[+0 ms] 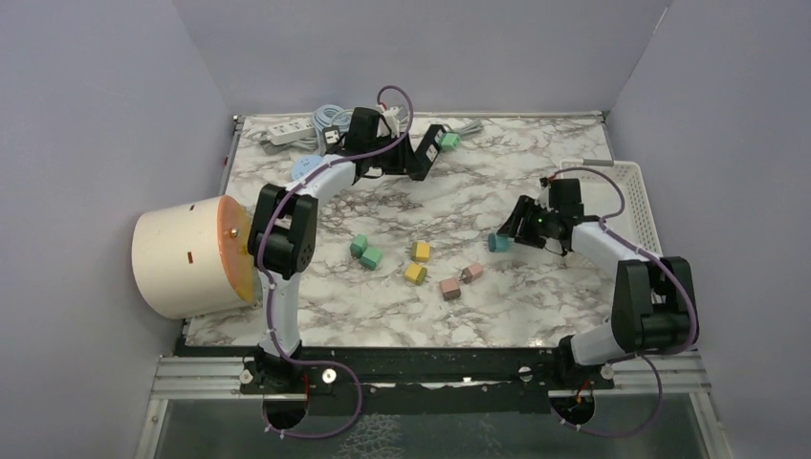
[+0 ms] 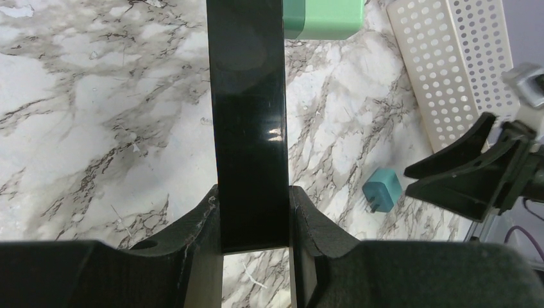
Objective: Pull the plug off the socket
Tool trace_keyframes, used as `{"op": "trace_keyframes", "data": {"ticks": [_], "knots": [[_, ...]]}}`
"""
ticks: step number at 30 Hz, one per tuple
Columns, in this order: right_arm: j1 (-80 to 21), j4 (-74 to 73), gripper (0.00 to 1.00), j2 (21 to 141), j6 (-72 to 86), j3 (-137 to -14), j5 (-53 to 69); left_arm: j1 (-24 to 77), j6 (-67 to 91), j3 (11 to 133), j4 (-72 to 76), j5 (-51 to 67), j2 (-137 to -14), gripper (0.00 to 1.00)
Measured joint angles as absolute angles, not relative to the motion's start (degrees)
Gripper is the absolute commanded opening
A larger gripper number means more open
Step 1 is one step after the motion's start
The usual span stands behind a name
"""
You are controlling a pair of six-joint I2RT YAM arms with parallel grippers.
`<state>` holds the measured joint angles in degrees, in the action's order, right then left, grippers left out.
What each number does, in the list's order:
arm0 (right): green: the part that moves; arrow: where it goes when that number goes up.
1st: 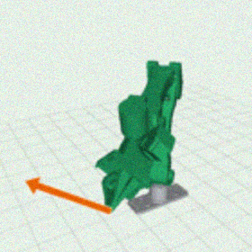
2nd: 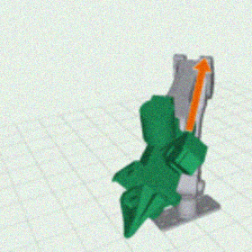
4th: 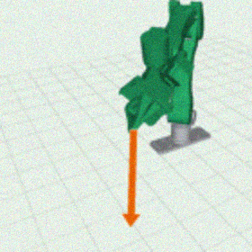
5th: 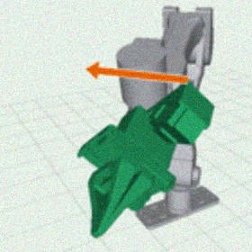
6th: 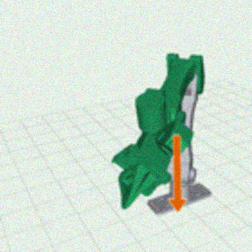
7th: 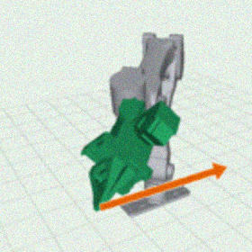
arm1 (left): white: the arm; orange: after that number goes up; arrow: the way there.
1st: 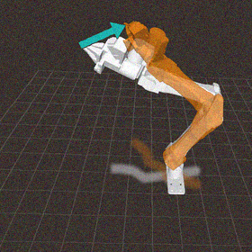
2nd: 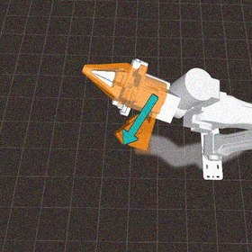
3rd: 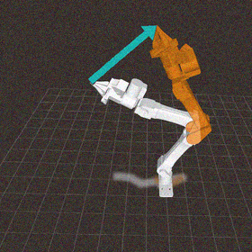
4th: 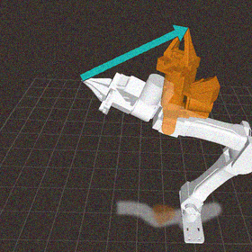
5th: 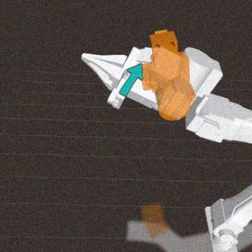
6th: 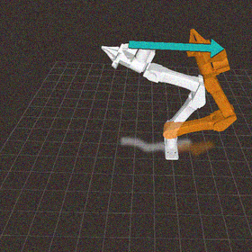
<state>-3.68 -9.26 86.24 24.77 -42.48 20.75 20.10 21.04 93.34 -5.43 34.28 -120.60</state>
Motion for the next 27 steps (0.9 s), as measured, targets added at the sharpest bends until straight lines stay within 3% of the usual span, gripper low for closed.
{"op": "trace_keyframes", "data": {"ticks": [11, 27], "knots": [[-3.68, -9.65, 0.62, 76.38, 21.34, -57.34, 12.78, 20.82, 19.31, 89.47, -6.13, 34.11, -115.77, 0.0], [-4.69, 9.76, 0.62, 96.92, 43.68, -63.99, 28.8, 29.34, 16.71, 79.11, 0.78, 28.8, -108.77, 0.0]]}}
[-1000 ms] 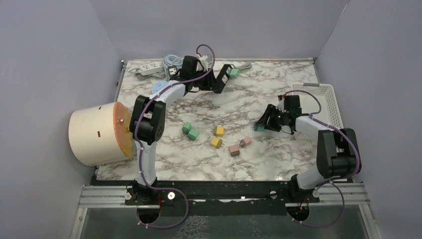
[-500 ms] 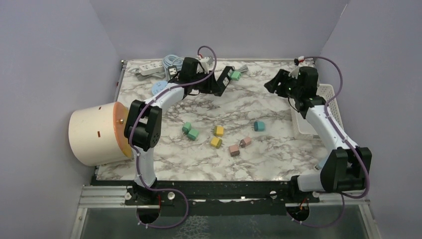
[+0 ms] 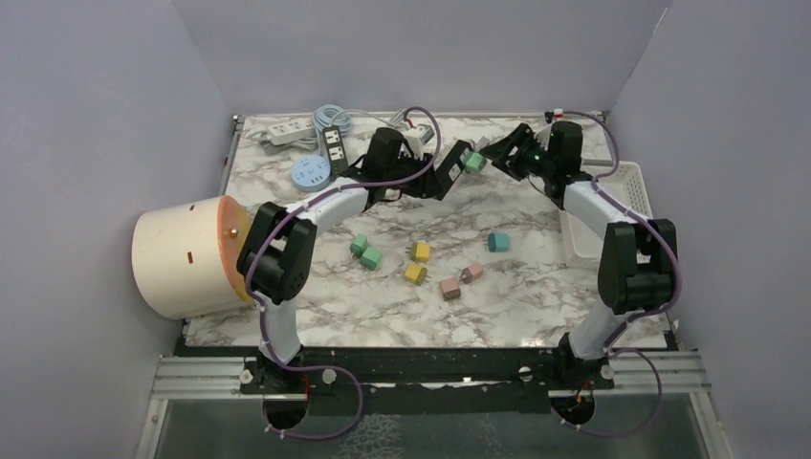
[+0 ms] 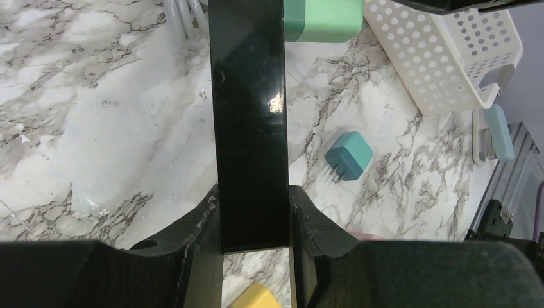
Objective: Pull the plug off the socket
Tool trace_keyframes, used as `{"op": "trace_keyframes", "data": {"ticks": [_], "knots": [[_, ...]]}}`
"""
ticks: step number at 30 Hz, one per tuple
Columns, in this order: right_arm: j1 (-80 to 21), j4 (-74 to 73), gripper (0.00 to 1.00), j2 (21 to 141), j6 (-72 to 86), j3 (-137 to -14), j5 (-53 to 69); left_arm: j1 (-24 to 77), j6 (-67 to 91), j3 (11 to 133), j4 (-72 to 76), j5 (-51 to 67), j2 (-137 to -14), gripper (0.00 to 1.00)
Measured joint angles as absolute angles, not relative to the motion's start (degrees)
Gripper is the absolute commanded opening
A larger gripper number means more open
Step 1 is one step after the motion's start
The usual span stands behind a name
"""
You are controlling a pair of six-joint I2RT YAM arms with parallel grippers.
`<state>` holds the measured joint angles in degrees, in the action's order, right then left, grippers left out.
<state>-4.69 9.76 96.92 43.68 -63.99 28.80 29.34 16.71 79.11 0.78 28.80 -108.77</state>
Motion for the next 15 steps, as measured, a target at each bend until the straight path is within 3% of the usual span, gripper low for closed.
{"op": "trace_keyframes", "data": {"ticks": [9, 15], "knots": [[-7.14, 14.52, 0.59, 101.34, 48.03, -68.58, 29.67, 28.99, 16.88, 78.85, 2.98, 26.85, -108.77, 0.0], [-9.52, 15.03, 0.53, 104.31, 49.54, -68.79, 29.74, 29.08, 16.88, 78.85, 3.57, 26.7, -108.77, 0.0]]}}
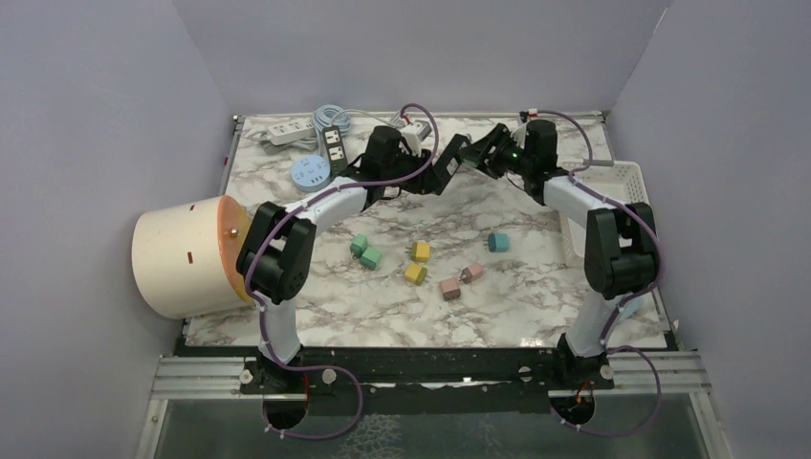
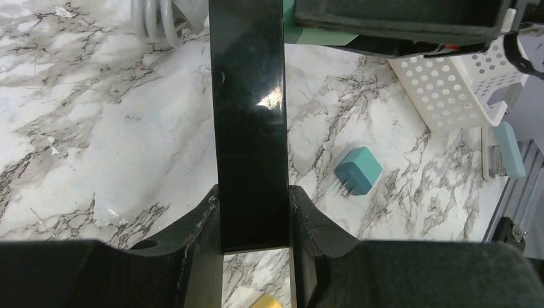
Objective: Pull the plug off the socket
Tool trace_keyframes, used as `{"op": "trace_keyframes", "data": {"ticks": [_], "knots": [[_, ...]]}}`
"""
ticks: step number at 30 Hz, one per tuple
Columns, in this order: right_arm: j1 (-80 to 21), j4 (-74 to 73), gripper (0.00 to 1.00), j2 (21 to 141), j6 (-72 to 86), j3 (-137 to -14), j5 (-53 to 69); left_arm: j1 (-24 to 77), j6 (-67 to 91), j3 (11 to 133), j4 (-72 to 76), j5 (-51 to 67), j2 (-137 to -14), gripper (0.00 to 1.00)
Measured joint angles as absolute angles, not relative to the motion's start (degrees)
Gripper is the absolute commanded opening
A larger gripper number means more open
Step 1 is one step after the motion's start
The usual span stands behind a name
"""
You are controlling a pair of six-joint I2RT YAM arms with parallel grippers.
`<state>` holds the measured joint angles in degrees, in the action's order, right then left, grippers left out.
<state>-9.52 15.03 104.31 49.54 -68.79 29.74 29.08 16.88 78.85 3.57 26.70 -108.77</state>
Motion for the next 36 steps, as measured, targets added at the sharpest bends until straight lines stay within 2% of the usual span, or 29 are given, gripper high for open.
{"op": "trace_keyframes", "data": {"ticks": [2, 5, 6, 17, 25, 36], "knots": [[-10.2, 15.05, 0.4, 105.32, 49.87, -69.28, 29.69, 29.23, 16.91, 78.85, 3.64, 26.68, -108.77, 0.0], [-10.44, 15.33, 0.05, 106.3, 50.35, -69.89, 29.78, 29.06, 17.02, 78.85, 3.75, 26.63, -108.75, 0.0], [-10.44, 15.44, 0.01, 106.69, 51.46, -70.02, 29.89, 29.02, 17.04, 78.85, 3.97, 26.61, -108.75, 0.0], [-10.46, 14.46, 0.01, 106.1, 49.32, -69.82, 30.06, 28.91, 16.71, 79.05, 3.07, 23.94, -108.75, 0.0], [-10.44, 11.53, 0.01, 102.17, 43.62, -68.25, 30.61, 26.06, 19.46, 79.15, 3.51, 30.06, -108.75, 0.0], [-9.37, 7.64, 0.01, 99.18, 41.98, -67.44, 29.52, 25.96, 19.59, 86.02, -1.8, 30.79, -112.14, 0.0]]}}
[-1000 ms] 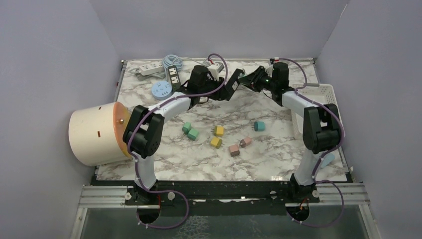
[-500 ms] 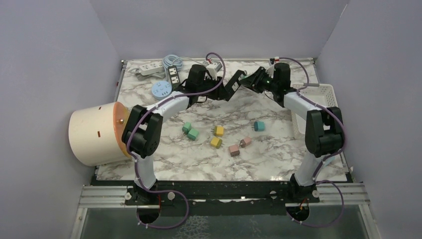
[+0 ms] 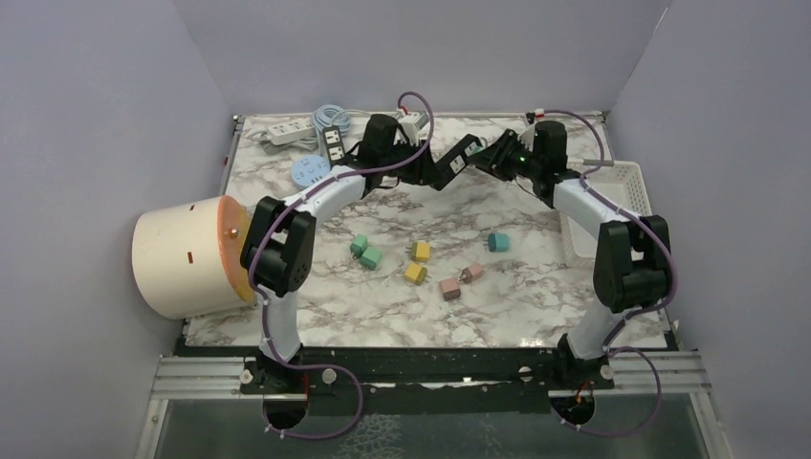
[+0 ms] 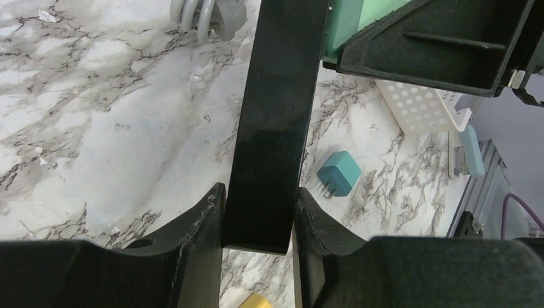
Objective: Pull the plug off the socket
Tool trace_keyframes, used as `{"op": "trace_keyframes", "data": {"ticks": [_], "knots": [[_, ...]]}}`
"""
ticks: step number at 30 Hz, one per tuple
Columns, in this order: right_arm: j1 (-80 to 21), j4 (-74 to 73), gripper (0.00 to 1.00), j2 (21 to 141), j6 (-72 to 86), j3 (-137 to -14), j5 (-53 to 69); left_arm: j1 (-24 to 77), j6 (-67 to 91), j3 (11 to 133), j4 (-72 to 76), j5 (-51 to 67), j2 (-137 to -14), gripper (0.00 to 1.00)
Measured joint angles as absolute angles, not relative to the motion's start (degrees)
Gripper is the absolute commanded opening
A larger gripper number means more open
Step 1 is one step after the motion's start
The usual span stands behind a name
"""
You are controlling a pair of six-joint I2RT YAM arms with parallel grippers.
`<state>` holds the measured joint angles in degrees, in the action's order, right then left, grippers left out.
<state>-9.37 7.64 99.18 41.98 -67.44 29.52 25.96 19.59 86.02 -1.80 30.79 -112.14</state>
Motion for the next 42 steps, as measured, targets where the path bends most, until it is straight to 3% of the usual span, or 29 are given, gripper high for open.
{"op": "trace_keyframes", "data": {"ticks": [3, 9, 14, 15, 17, 18, 21, 23, 24, 31, 42], "knots": [[-9.41, 6.31, 0.01, 97.67, 42.52, -65.89, 28.42, 25.93, 19.79, 86.06, -2.35, 30.09, -112.38, 0.0], [-12.67, -0.05, 0.01, 88.4, 46.52, -62.81, 30.37, 20.05, 21.21, 86.78, -2.24, 6.24, -115.72, 0.0], [-15.9, 0.3, 0.01, 87.55, 48.64, -63.48, 31.18, 18.41, 21.41, 88.2, -2.68, -1.02, -117.97, 0.0], [-16.62, 0.36, 0.01, 88.84, 48.42, -64.18, 32.47, 18.55, 21.39, 89.19, -2.63, -1.17, -118.67, 0.06], [-17.87, 0.32, 0.01, 92.09, 47.4, -65.6, 34.72, 18.76, 21.37, 91.35, -2.66, -0.91, -120.31, 0.33], [-18.65, -0.1, 0.01, 94.17, 46.24, -66.83, 35.77, 18.74, 21.32, 92.38, -2.7, -0.6, -121.1, 0.42], [-23.16, -3.81, 0.01, 101.97, 41.43, -72.75, 37.32, 18.17, 20.16, 98.26, -4.47, 1.5, -124.97, 0.63], [-27.59, -6.0, 0.01, 106.48, 38.35, -76.36, 37.43, 17.15, 19.05, 102.02, -6.02, 2.94, -127.33, 0.89], [-29.78, -6.52, 0.01, 108.09, 37.3, -77.45, 37.5, 16.71, 18.68, 102.63, -6.44, 3.33, -127.61, 0.98], [-38.39, -6.57, 0.01, 116.75, 35.27, -83.5, 39.92, 11.31, 16.03, 102.63, -9.89, 5.8, -126.06, 0.99], [-39.42, -6.98, 0.22, 127.22, 32.91, -91.0, 39.99, 4.1, 15.53, 88.09, -10.37, 9.34, -105.19, 0.99]]}}
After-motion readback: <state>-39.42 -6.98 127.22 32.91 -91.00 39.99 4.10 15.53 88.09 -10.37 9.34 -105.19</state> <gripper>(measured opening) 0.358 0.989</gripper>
